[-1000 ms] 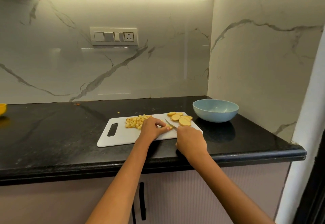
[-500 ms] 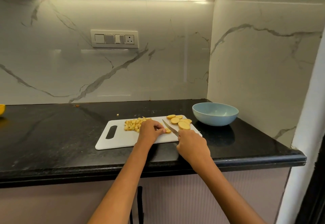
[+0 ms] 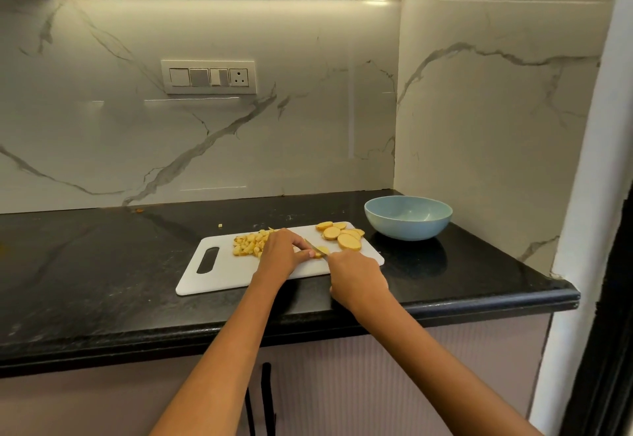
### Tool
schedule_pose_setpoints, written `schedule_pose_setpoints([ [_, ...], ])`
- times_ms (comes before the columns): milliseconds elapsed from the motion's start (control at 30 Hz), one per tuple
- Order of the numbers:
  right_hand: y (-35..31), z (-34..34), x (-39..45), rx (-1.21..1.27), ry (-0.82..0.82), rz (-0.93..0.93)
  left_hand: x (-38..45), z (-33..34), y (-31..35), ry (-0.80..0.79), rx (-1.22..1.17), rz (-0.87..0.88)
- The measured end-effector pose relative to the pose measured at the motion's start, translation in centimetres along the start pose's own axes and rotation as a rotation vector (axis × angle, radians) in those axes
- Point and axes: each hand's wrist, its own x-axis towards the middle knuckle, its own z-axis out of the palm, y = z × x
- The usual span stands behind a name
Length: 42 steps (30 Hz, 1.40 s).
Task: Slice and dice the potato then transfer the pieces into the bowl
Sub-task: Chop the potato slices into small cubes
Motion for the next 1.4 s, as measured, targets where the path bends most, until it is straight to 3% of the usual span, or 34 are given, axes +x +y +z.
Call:
schedule_pose_setpoints([
  [233, 0.4, 0.4, -0.4, -0.023, 0.008, 0.005, -0.3, 0.1, -0.3, 0.017, -0.041, 0.014],
  [567, 2.0, 0.7, 0.5, 0.236, 0.057, 0.129, 0.1, 0.4, -0.8, 0.17, 0.023, -0.001],
  [1400, -0.5, -0.3, 0.8, 0.027, -0.033, 0.008, 0.8, -0.1, -0.3, -0.042, 0.083, 0.021],
])
